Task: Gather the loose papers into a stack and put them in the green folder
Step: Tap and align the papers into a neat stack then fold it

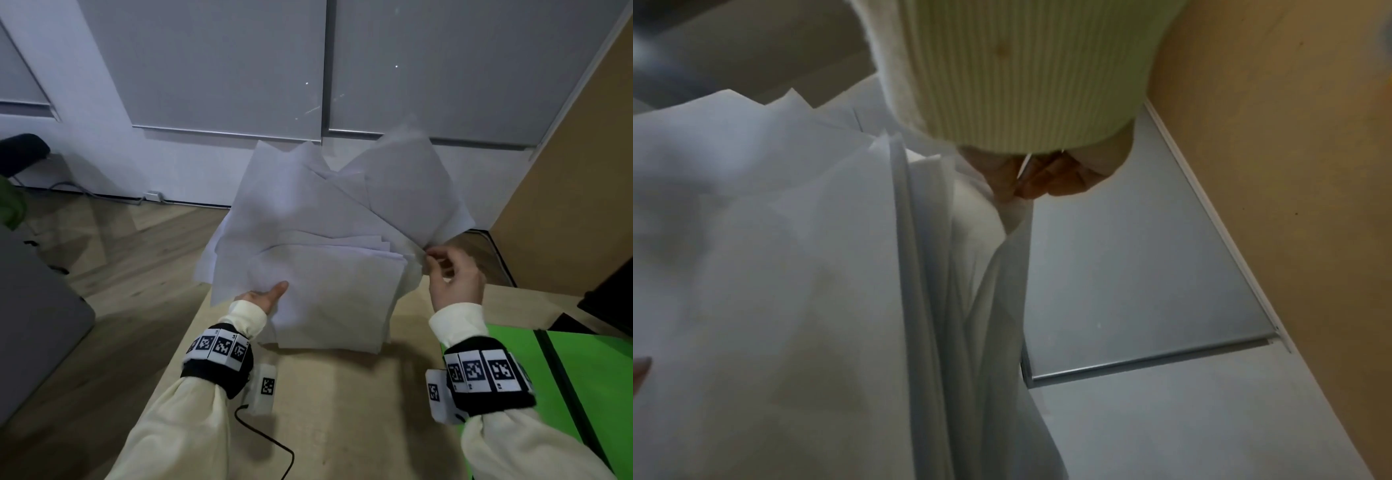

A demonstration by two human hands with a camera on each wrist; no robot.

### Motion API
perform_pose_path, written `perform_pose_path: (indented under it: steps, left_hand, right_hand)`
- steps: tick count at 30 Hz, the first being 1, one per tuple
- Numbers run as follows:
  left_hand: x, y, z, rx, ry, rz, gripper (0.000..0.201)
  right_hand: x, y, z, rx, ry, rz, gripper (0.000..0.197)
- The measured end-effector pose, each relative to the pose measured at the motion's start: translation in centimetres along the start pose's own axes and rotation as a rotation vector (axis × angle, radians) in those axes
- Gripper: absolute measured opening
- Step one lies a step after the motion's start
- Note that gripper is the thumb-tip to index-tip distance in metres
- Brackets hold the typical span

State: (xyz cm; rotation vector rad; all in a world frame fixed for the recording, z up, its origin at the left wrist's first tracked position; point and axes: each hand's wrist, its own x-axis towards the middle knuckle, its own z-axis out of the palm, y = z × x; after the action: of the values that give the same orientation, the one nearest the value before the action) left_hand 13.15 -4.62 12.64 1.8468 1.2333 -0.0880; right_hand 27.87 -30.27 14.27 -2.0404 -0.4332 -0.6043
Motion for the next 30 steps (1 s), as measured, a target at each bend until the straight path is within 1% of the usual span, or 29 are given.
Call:
perform_pose_path:
  steps: [2, 3, 4, 6, 7, 8, 9, 11, 13, 14, 15, 16, 19, 20, 21, 22, 24, 25, 26, 27, 28, 30]
  left_hand:
    - [0.3, -0.4, 0.2, -0.204, 0.028, 0.02, 0.075]
    - [0.5, -0.5, 0.4, -0.303, 0.046, 0.04, 0.069]
    - [0.4, -0.6, 0.6, -0.364, 0.052, 0.052, 0.064]
    - [0.1, -0.5, 0.8, -0.427, 0.056, 0.074, 0.058]
    - [0.2, -0.5, 0.9, -0.452, 0.056, 0.086, 0.059]
    - [0.2, -0.4, 0.9, -0.478, 0.058, 0.092, 0.061]
    - [0.3, -0.3, 1.0, -0.495, 0.06, 0.096, 0.062]
    - [0.3, -0.3, 0.9, -0.503, 0.066, 0.098, 0.06]
    - [0.4, -0.3, 1.0, -0.507, 0.071, 0.107, 0.059]
    - [0.3, -0.4, 1.0, -0.51, 0.07, 0.111, 0.059]
    - [0.4, -0.4, 1.0, -0.518, 0.07, 0.114, 0.059]
    - [0.5, -0.4, 0.9, -0.525, 0.066, 0.108, 0.059]
    - [0.7, -0.7, 0.6, -0.499, 0.06, 0.114, 0.06]
    - [0.7, -0.7, 0.5, -0.493, 0.053, 0.114, 0.058]
    - [0.7, -0.8, 0.5, -0.501, 0.054, 0.124, 0.055]
    - [0.6, -0.8, 0.4, -0.512, 0.054, 0.126, 0.052]
    - [0.5, -1.0, 0.4, -0.519, 0.046, 0.128, 0.052]
    - [0.4, -1.1, 0.4, -0.518, 0.042, 0.138, 0.054]
    - [0.3, -1.1, 0.4, -0.517, 0.033, 0.153, 0.054]
    - [0.3, -1.2, 0.4, -0.517, 0.02, 0.165, 0.052]
    - [0.2, -1.2, 0.3, -0.507, 0.01, 0.17, 0.051]
    - [0.0, -1.1, 0.2, -0.493, 0.009, 0.17, 0.05]
  right_hand:
    - [-0.4, 0.5, 0.2, -0.051, -0.052, 0.044, 0.011]
    - [-0.8, 0.8, 0.3, -0.092, -0.115, 0.096, 0.011]
    - [-1.4, 1.3, 0.5, -0.138, -0.221, 0.165, 0.011]
    - [-2.7, 2.2, 0.8, -0.26, -0.534, 0.277, 0.016]
    - [-3.3, 2.5, 0.8, -0.323, -0.686, 0.311, 0.023]
    - [-3.6, 2.6, 0.8, -0.364, -0.797, 0.34, 0.033]
    - [-3.8, 2.5, 0.7, -0.363, -0.856, 0.373, 0.049]
    - [-3.6, 2.3, 0.4, -0.272, -0.91, 0.424, 0.088]
    - [-2.8, 2.4, 0.2, -0.204, -1.009, 0.413, 0.125]
    - [-2.4, 2.4, 0.1, -0.148, -1.032, 0.411, 0.139]
    - [-2.0, 2.3, -0.1, -0.092, -1.02, 0.424, 0.148]
    - [-1.7, 2.4, -0.2, -0.014, -0.969, 0.445, 0.15]
    - [-1.2, 2.1, 0.1, 0.174, -0.738, 0.529, 0.135]
    - [-1.4, 2.2, 0.5, 0.21, -0.697, 0.556, 0.133]
    - [-1.6, 2.3, 0.8, 0.218, -0.697, 0.59, 0.13]
    - [-1.9, 2.5, 1.1, 0.19, -0.724, 0.611, 0.122]
    - [-2.9, 2.1, 1.1, 0.08, -0.795, 0.615, 0.091]
    - [-3.2, 1.9, 1.1, 0.04, -0.772, 0.611, 0.079]
    - [-3.3, 1.7, 1.2, 0.044, -0.704, 0.622, 0.07]
    - [-3.3, 1.4, 1.2, 0.087, -0.624, 0.636, 0.067]
    - [-3.2, 1.1, 1.2, 0.136, -0.542, 0.652, 0.068]
    - [-2.6, 0.6, 1.1, 0.223, -0.451, 0.635, 0.065]
